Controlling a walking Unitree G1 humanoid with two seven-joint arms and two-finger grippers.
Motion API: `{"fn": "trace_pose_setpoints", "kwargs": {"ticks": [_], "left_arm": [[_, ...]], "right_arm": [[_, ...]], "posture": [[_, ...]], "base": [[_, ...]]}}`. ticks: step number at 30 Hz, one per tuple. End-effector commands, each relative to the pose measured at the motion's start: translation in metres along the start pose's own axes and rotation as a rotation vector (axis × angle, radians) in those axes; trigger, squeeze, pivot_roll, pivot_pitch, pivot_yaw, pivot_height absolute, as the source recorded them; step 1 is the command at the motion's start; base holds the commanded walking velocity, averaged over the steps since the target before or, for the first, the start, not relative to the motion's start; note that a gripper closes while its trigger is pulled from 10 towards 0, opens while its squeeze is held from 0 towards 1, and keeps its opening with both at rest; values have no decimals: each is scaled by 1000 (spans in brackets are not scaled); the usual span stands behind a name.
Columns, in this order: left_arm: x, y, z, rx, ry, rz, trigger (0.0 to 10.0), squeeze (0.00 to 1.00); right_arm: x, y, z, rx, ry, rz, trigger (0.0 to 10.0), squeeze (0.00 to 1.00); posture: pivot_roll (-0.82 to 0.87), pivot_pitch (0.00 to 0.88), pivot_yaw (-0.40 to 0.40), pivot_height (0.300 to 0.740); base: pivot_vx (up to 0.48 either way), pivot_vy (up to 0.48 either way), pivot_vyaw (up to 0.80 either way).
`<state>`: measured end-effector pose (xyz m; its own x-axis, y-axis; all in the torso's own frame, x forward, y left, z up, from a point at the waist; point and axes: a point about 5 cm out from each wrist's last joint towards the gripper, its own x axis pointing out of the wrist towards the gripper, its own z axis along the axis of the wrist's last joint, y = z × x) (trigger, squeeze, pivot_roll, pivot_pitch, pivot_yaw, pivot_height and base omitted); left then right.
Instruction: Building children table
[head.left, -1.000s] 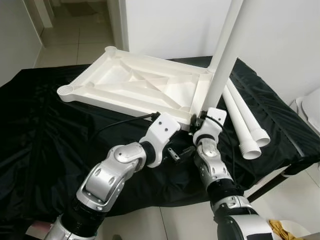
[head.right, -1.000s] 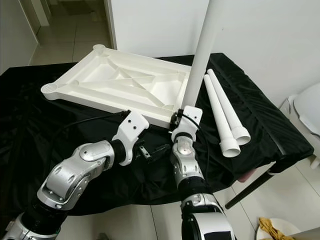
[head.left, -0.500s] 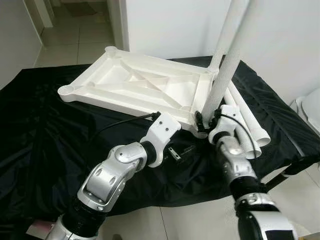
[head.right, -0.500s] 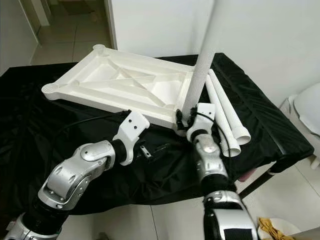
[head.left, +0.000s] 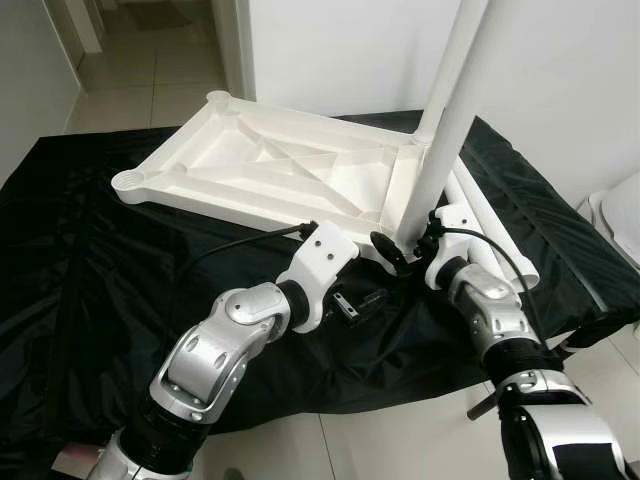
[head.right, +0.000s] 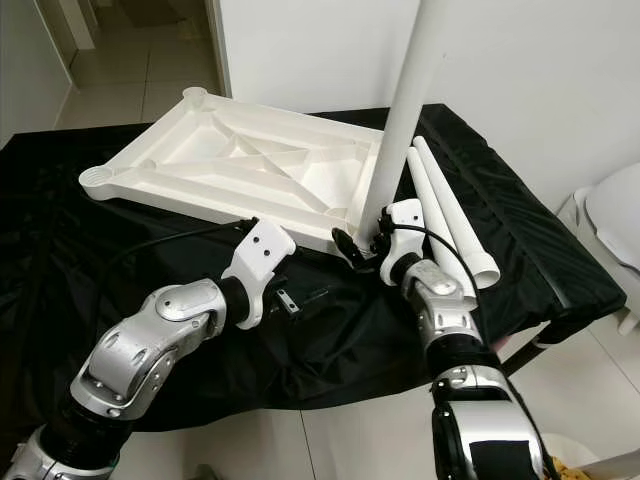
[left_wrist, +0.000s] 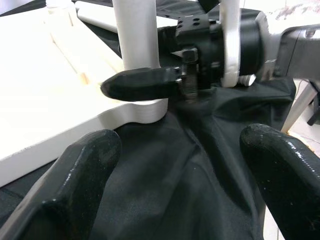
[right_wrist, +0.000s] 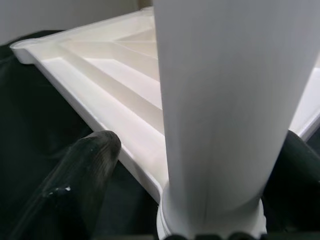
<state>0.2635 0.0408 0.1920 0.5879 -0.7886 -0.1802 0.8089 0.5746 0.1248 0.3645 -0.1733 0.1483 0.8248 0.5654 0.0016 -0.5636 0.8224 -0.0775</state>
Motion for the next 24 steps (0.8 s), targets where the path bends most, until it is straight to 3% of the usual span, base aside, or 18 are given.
{"fn": "trace_pose_setpoints", "kwargs": {"ticks": [1, 10, 11, 12, 24], "left_arm": [[-1, 2, 1, -3, 4, 13, 10000, 0], [-2, 3, 2, 2, 2, 13, 10000, 0], [-2, 3, 2, 3, 1, 13, 10000, 0], [-1, 3, 3, 3, 0, 12, 10000, 0], [0, 5, 3, 8, 0, 16, 10000, 0]], "right_arm": [[4, 2, 6, -32, -6, 71, 10000, 0], [3, -8, 9, -64, 17, 64, 9765, 0], [1, -11, 9, -68, 29, 73, 2078, 0], [-1, -12, 6, -75, 57, 98, 78, 0], [-11, -15, -7, -81, 153, 186, 0, 0]], "posture": [[-33, 49, 1, 740], [-41, 53, 6, 740], [-42, 55, 6, 740], [-41, 55, 6, 740], [-47, 39, 0, 740]], "base": [[0, 0, 0], [0, 0, 0], [0, 0, 0], [0, 0, 0], [0, 0, 0]]}}
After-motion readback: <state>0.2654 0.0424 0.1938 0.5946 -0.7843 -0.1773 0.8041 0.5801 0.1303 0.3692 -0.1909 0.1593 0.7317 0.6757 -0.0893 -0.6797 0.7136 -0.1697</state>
